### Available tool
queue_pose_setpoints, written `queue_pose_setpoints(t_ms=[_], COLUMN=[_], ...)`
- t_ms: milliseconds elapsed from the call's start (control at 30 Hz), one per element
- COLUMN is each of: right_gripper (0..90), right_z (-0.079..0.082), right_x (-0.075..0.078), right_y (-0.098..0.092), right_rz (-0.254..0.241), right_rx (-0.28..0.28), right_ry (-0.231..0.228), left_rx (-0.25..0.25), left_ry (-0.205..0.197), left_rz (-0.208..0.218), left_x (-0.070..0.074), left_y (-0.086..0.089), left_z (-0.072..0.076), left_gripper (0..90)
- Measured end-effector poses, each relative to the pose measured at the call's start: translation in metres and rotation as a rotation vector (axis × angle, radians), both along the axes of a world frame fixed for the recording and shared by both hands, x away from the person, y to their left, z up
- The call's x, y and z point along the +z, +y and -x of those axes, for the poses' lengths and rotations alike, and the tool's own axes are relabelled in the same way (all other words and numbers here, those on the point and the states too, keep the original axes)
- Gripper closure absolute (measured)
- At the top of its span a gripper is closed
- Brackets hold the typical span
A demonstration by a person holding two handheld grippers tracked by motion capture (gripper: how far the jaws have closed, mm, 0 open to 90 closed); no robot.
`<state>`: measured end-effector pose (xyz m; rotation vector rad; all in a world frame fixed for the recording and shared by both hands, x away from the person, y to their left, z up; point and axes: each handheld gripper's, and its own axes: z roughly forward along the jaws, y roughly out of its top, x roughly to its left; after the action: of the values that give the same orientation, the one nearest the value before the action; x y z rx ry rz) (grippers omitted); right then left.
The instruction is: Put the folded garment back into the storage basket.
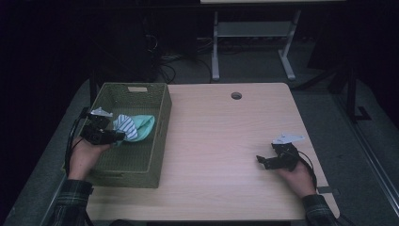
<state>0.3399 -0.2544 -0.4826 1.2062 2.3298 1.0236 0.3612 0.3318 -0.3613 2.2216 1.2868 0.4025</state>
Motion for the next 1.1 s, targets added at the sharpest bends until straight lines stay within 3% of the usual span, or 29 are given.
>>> queue_pose_setpoints(t_ms=[200,400,633,833,1100], right_gripper=[12.9,12.9,12.9,12.9,12.9], right_z=[0.0,0.0,0.0,0.0,0.001], right_x=[0.0,0.0,0.0,0.0,0.0], right_y=[0.0,0.0,0.0,0.0,0.0], right_rz=[0.0,0.0,-0.003,-0.003,-0.003], right_rx=[0.0,-0.002,-0.014,-0.015,-0.017], right_ry=[-0.001,0.001,0.006,0.006,0.006], left_rx=[0.002,-0.016,-0.025,-0.037,-0.03], left_ry=[0.049,0.069,0.091,0.104,0.074], left_rz=[-0.003,-0.027,-0.009,-0.026,-0.003], left_x=[-0.02,-0.03,-0.037,-0.04,-0.038], left_y=[-0.001,-0.005,-0.004,-0.006,-0.004], left_z=[-0.008,-0.013,-0.015,-0.015,-0.014], left_gripper=[74.5,73.5,69.1,60.1,41.3])
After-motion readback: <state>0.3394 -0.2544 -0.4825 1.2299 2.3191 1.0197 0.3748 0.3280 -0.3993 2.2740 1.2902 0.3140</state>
